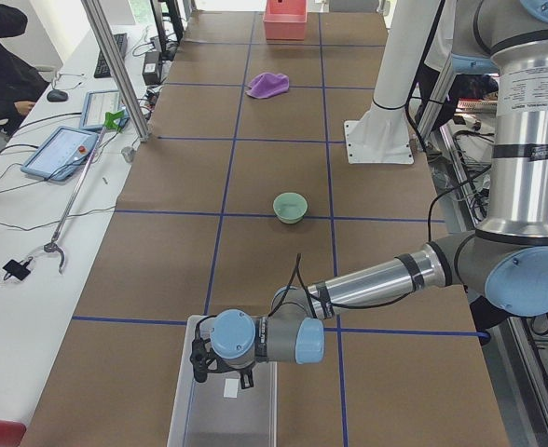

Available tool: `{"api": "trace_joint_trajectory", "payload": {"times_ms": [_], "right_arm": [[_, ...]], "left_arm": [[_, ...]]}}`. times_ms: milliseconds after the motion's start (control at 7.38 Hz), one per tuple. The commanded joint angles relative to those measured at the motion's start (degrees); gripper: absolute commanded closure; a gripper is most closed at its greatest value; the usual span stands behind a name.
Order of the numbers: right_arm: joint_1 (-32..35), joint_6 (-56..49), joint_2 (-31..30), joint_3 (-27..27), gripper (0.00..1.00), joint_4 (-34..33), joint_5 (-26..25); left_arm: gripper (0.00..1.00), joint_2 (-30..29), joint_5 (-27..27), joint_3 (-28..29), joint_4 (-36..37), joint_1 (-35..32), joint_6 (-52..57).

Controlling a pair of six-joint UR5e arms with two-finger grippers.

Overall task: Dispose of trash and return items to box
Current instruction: 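Lower the yellow cup into the clear bin and open the left gripper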

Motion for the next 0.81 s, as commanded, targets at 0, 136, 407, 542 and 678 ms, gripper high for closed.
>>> {"api": "trace_joint_trajectory", "payload": {"times_ms": [0, 136, 407, 542, 678], "right_arm": [[-0.09, 0.07, 0.00, -0.09, 0.00, 0.00, 0.01], [-0.09, 0.08, 0.00, 0.00, 0.00, 0.00, 0.01], [-0.09, 0.08, 0.00, -0.09, 0.00, 0.00, 0.01], [-0.09, 0.08, 0.00, -0.09, 0.00, 0.00, 0.10], [-0.18, 0.08, 0.00, -0.09, 0.00, 0.00, 0.10]], "left_arm": [[1.00, -0.01, 0.12, 0.67, -0.54, 0.34, 0.07], [1.00, -0.01, 0.12, 0.67, -0.54, 0.35, 0.16], [0.96, 0.08, 2.30, 0.67, -1.59, 0.52, 0.07], [0.72, 0.08, 2.50, 0.67, -1.69, 0.52, -0.02], [0.31, 0.08, 2.50, 0.67, -1.86, 0.52, -0.02]]}}
